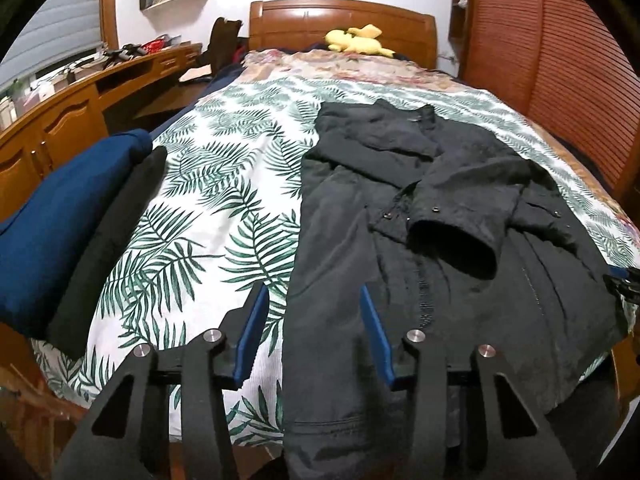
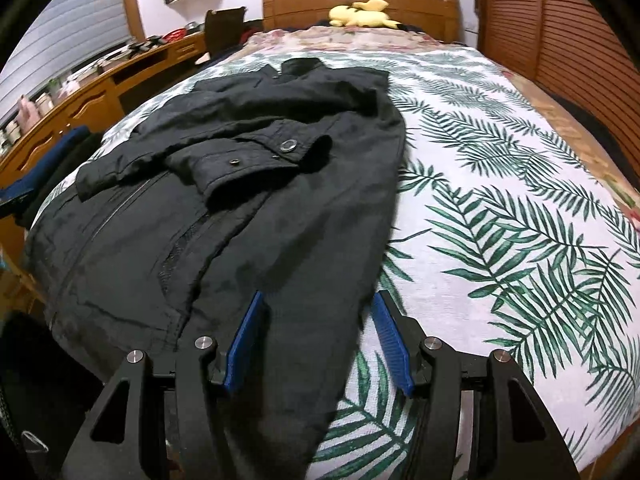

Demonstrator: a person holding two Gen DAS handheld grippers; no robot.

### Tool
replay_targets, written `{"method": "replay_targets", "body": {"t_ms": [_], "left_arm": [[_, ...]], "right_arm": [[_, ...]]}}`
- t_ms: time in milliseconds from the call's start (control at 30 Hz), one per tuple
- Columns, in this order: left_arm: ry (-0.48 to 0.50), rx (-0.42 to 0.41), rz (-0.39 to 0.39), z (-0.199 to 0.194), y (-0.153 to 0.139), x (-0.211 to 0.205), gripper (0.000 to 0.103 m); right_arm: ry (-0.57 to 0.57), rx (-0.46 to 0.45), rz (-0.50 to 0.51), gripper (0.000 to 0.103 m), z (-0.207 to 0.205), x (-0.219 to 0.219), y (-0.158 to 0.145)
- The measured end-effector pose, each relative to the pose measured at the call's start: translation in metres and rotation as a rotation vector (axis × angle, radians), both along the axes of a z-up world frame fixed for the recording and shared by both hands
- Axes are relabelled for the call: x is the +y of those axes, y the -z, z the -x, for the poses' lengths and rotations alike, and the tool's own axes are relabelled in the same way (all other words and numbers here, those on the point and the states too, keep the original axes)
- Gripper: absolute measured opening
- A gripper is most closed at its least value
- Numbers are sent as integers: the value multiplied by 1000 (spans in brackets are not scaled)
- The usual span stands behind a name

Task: Fold large clothes
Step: 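Grasp the jacket hem with both grippers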

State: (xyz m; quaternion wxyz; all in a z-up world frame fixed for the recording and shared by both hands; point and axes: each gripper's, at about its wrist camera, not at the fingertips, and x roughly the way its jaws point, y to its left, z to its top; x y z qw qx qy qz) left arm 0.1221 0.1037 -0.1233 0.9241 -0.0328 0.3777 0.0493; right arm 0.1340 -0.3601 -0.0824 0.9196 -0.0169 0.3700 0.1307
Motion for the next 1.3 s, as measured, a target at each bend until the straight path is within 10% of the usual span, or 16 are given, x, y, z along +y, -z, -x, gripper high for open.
{"method": "replay_targets", "body": {"t_ms": [667,833,1300], "left_arm": [[209,115,54,-10,40,11,44],[230,129,55,4,39,11,42],[141,119,6,20,38,-2,29]], "right_arm": [[141,101,23,57,20,28,-7],[140,69,-19,13,23,27,-12],[66,140,-70,29,23,11,-4]]}}
